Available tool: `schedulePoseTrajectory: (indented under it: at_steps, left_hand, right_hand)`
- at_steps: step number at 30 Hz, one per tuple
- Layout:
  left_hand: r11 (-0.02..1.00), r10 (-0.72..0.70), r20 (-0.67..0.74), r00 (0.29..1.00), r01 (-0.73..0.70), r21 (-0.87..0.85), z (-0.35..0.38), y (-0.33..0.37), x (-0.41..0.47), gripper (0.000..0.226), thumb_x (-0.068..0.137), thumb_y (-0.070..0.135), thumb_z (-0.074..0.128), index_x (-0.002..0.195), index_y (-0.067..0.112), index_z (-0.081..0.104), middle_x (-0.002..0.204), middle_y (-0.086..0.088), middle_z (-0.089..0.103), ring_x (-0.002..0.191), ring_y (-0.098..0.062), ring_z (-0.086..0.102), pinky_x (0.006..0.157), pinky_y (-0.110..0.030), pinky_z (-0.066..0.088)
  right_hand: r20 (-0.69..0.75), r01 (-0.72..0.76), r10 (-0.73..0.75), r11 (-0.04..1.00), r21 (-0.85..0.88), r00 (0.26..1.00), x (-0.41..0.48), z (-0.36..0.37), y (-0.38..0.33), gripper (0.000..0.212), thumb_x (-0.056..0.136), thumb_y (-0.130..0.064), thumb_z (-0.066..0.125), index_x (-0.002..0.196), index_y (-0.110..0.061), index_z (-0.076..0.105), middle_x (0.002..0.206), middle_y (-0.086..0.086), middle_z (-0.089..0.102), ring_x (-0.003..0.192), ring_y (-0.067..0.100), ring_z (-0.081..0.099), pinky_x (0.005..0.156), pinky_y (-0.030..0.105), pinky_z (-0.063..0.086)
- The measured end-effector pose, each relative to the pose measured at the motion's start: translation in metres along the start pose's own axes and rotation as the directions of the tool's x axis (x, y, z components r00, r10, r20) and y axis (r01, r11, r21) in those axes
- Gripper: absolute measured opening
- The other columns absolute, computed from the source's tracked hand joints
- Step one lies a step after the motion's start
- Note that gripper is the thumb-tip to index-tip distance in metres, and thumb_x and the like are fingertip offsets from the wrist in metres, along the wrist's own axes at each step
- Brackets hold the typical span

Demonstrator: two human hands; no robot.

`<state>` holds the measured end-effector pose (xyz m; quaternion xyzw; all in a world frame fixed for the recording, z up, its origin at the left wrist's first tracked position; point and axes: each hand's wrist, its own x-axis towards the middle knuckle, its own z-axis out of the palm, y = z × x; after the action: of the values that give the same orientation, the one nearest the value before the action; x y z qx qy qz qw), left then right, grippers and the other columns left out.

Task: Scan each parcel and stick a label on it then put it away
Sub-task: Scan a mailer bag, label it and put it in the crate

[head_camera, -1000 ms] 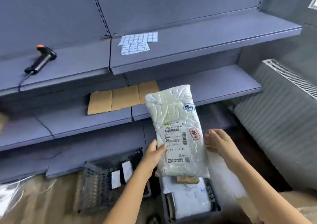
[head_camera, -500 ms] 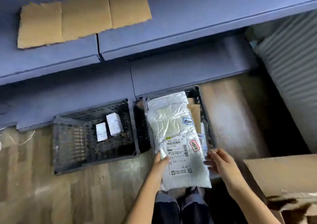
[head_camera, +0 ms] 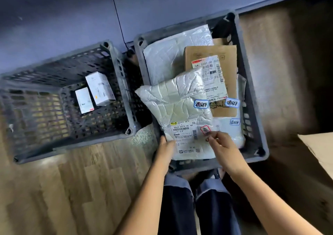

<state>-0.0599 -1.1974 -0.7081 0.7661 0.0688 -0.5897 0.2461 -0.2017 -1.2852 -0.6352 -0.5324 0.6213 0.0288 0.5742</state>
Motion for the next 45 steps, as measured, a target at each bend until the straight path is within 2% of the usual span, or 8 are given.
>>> schedulePoseTrajectory:
  at_steps: [4, 9, 14, 20, 27, 30, 40, 45]
  left_hand:
    - [0.968, 0.192, -0.182, 0.964, -0.155, 0.196, 0.01, 0.004, -0.003, 0.018, 0.097, 0.022, 0.042, 0.112, 0.012, 0.042, 0.12, -0.022, 0.055, 0.106, -0.035, 0.054, 0.084, -0.035, 0.043]
    - [0.89, 0.443, -0.357, 0.822, -0.355, 0.287, 0.013, 0.022, -0.028, 0.036, 0.095, 0.009, 0.044, 0.13, 0.005, 0.037, 0.128, -0.013, 0.048, 0.117, -0.028, 0.049, 0.092, -0.035, 0.04]
    - [0.897, 0.356, -0.168, 0.919, -0.286, 0.337, -0.003, 0.027, -0.035, 0.033, 0.096, 0.01, 0.044, 0.128, 0.006, 0.04, 0.13, -0.013, 0.045, 0.115, -0.031, 0.049, 0.084, -0.03, 0.039]
    - [0.923, 0.227, -0.108, 0.968, -0.178, 0.342, -0.054, 0.04, -0.075, 0.034, 0.096, 0.011, 0.039, 0.13, 0.009, 0.041, 0.133, -0.01, 0.047, 0.114, -0.026, 0.051, 0.087, -0.028, 0.039]
    - [0.889, 0.268, -0.057, 0.962, -0.224, 0.4, -0.144, 0.088, -0.13, 0.03, 0.097, 0.018, 0.04, 0.124, 0.011, 0.051, 0.128, -0.007, 0.054, 0.113, -0.021, 0.053, 0.088, -0.026, 0.042]
    - [0.904, 0.294, -0.077, 0.953, -0.251, 0.347, -0.183, 0.092, -0.157, 0.027, 0.098, 0.016, 0.04, 0.121, 0.012, 0.053, 0.124, -0.004, 0.055, 0.11, -0.019, 0.054, 0.082, -0.025, 0.041]
    - [0.889, 0.19, -0.079, 0.979, -0.137, 0.438, -0.318, 0.055, -0.14, 0.016, 0.094, 0.018, 0.04, 0.078, 0.022, 0.041, 0.098, -0.005, 0.06, 0.088, -0.021, 0.054, 0.071, -0.027, 0.033]
    - [0.89, 0.194, 0.044, 0.98, -0.195, 0.412, -0.391, 0.056, -0.099, 0.013, 0.091, 0.027, 0.043, 0.098, 0.025, 0.054, 0.107, -0.002, 0.063, 0.098, -0.023, 0.06, 0.081, -0.031, 0.046]
  right_hand:
    - [0.029, 0.03, -0.028, 0.997, -0.064, 0.999, 0.009, 0.019, -0.002, 0.029, 0.094, -0.008, 0.05, 0.07, -0.024, 0.049, 0.093, 0.006, 0.054, 0.089, 0.021, 0.053, 0.068, 0.021, 0.029]
    - [0.061, 0.015, -0.009, 0.995, -0.099, 0.998, 0.006, 0.026, -0.007, 0.025, 0.095, -0.01, 0.048, 0.072, -0.02, 0.049, 0.079, 0.002, 0.054, 0.072, 0.015, 0.05, 0.061, 0.02, 0.034]
    - [0.102, -0.063, 0.068, 0.997, -0.053, 0.992, -0.006, 0.027, -0.015, 0.017, 0.096, -0.012, 0.047, 0.081, -0.007, 0.053, 0.086, 0.017, 0.066, 0.081, 0.029, 0.062, 0.062, 0.017, 0.038]
    - [0.146, -0.121, 0.114, 0.992, 0.035, 0.983, -0.054, 0.029, -0.054, 0.017, 0.096, -0.012, 0.048, 0.081, -0.009, 0.055, 0.084, 0.003, 0.066, 0.064, 0.0, 0.064, 0.067, 0.02, 0.045]
    - [0.148, -0.006, 0.0, 0.999, 0.043, 0.989, -0.08, 0.044, -0.152, 0.019, 0.097, -0.01, 0.046, 0.08, -0.014, 0.054, 0.083, 0.005, 0.065, 0.075, 0.017, 0.065, 0.076, 0.033, 0.045]
    - [0.176, 0.046, -0.062, 0.994, 0.095, 0.982, -0.098, 0.064, -0.193, 0.022, 0.098, -0.005, 0.042, 0.079, -0.012, 0.051, 0.079, 0.004, 0.06, 0.073, 0.017, 0.06, 0.067, 0.023, 0.046]
    - [0.198, -0.015, -0.015, 0.988, 0.152, 0.98, -0.117, 0.2, -0.257, 0.022, 0.097, -0.004, 0.045, 0.077, -0.011, 0.053, 0.08, 0.01, 0.06, 0.067, 0.02, 0.056, 0.059, 0.024, 0.041]
    - [0.141, -0.114, 0.098, 0.988, 0.106, 0.985, -0.107, 0.294, -0.267, 0.017, 0.098, -0.013, 0.047, 0.082, -0.012, 0.053, 0.087, 0.007, 0.063, 0.077, 0.023, 0.061, 0.063, 0.025, 0.045]
